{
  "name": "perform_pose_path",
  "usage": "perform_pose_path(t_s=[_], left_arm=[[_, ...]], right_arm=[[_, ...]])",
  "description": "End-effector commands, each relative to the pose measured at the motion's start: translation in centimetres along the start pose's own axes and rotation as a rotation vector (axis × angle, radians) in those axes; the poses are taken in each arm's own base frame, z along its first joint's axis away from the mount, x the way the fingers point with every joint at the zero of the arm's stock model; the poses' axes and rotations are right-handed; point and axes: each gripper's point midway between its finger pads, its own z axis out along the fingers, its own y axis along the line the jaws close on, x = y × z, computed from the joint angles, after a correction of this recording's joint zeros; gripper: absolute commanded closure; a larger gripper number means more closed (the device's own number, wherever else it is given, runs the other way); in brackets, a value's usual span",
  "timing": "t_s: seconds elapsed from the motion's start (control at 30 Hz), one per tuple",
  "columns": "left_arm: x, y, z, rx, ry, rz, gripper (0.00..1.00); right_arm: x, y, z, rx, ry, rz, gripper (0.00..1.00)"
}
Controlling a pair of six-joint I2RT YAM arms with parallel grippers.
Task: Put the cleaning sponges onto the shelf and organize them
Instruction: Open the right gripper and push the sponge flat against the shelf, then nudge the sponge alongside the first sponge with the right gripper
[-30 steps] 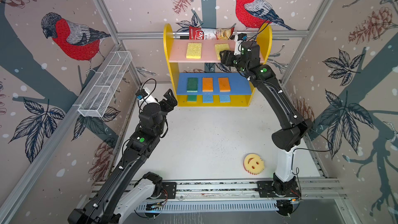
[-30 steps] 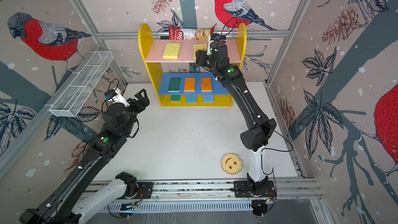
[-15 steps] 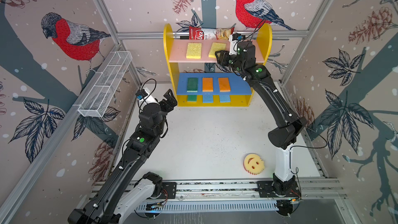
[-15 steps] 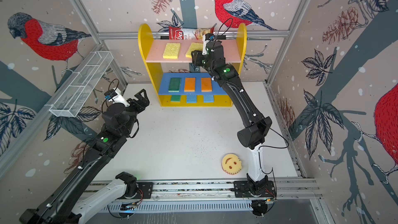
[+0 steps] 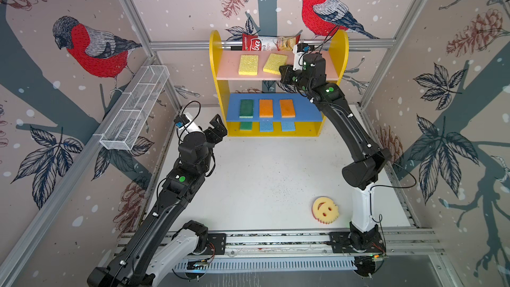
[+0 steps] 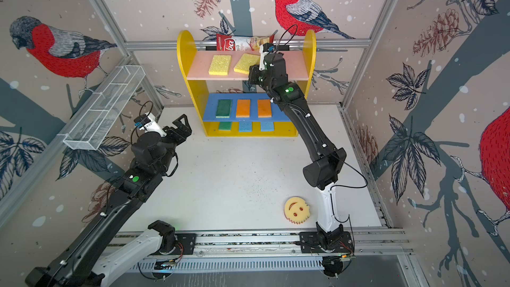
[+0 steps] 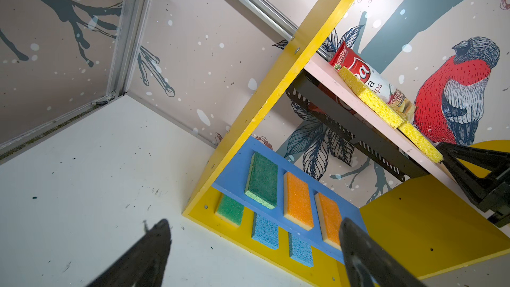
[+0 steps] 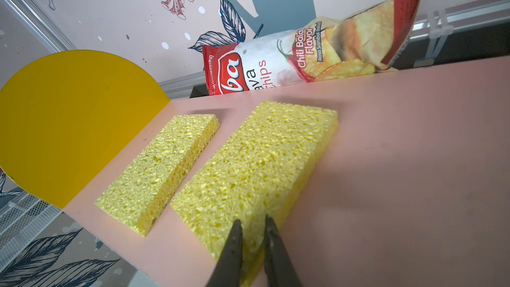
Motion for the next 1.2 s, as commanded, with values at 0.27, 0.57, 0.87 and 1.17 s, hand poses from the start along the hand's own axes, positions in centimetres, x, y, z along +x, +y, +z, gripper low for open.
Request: perform_pose_path(t_s=[0.27,0.57,0.87,1.17], left_arm=[[-0.1,-0.2,0.1,0.005,-0.001,-0.004,0.06],[0.0,-0.2,0.2,0.008,0.004,-0.004,0.06],[0.0,-0.3,0.3,0.010,0.008,0.000,0.06],[0.0,-0.5,0.5,0.011,0.011,0.004,0.06]], right_arm=[[1.0,-1.6,-0.9,0.019,0.071,0.011,0.95],[0.7,-0.4,-1.0,-0.041,0.065,0.012,0.90],[0.3,-0.3,-0.9,-0.053,0.048,0.039,0.73],[-0.2,-0.6,-1.2,-0.062,0.043,0.062,0.68]])
